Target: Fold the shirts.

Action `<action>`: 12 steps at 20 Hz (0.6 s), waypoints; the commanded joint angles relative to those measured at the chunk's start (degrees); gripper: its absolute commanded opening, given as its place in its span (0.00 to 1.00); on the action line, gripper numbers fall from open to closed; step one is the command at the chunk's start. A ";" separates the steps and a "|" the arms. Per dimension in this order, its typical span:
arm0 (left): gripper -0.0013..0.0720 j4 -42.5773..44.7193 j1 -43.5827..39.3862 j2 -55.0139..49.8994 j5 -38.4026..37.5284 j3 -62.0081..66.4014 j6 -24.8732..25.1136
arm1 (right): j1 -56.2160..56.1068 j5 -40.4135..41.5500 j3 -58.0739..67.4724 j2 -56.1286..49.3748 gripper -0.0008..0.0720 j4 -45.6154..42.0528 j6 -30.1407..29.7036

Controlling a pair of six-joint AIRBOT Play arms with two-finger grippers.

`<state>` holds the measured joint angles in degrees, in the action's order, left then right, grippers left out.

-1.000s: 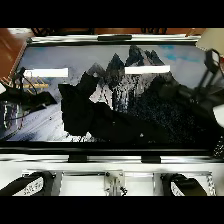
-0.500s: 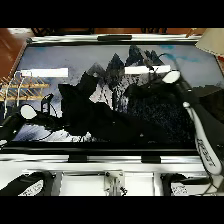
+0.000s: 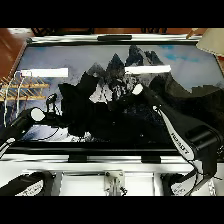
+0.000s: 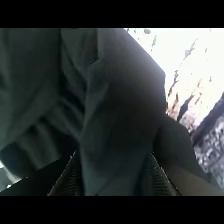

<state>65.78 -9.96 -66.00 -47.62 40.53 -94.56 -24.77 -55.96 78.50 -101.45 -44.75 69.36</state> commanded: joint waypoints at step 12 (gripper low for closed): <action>0.08 -5.46 0.63 4.35 2.29 34.10 10.56 | 8.90 8.07 7.65 14.88 0.12 -5.09 -0.26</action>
<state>61.12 -9.69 -62.13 -46.24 61.14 -85.80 -20.99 -48.40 82.43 -94.28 -46.87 71.79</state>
